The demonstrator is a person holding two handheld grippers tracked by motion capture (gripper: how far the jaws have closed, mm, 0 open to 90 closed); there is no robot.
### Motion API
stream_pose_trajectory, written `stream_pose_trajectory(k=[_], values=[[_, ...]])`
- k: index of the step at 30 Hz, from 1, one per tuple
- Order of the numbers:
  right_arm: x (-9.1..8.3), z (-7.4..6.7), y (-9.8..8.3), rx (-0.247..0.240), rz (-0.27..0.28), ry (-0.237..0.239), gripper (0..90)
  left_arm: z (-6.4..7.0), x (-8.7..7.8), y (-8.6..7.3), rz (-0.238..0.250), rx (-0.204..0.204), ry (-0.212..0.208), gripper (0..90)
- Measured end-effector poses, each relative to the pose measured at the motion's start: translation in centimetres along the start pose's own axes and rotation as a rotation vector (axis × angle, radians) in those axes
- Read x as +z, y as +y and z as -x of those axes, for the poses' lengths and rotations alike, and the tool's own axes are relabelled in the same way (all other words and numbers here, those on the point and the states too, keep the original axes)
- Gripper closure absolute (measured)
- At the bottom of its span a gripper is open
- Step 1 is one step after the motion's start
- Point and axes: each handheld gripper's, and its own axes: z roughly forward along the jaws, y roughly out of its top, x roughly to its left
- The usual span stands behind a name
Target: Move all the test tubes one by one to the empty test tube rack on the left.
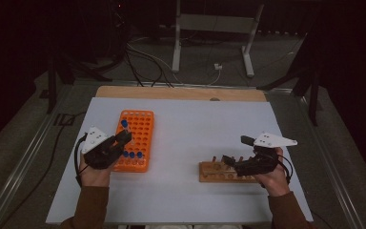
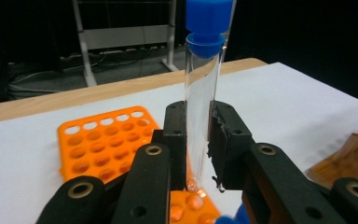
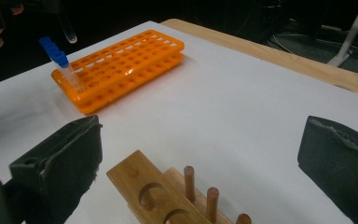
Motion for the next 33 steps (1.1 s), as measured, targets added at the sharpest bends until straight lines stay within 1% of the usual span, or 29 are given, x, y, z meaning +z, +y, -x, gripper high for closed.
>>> stream_pose_trajectory(k=[4,7,10,19,26,33], values=[[-0.1,0.1,-0.2,0.002,-0.002,-0.004,0.0,-0.8,-0.5,-0.4,0.001,-0.016,0.024,78.5],[-0.1,0.2,-0.3,0.005,-0.002,-0.004,0.0,-1.1,-0.8,-0.7,0.002,-0.022,0.034,78.5],[-0.2,0.3,-0.4,0.008,-0.003,-0.005,0.0,-1.3,-1.0,-0.9,-0.005,-0.019,0.048,78.5],[-0.5,0.7,-0.7,0.019,-0.001,-0.012,0.0,-2.3,-1.7,-1.6,-0.009,-0.038,0.080,78.5],[-0.8,0.9,-0.9,0.021,0.005,-0.017,0.0,-2.8,-2.2,-2.4,-0.022,-0.049,0.101,78.5],[-0.9,1.0,-1.0,0.025,0.010,-0.017,0.0,-3.0,-2.4,-3.2,-0.036,-0.057,0.110,78.5]])
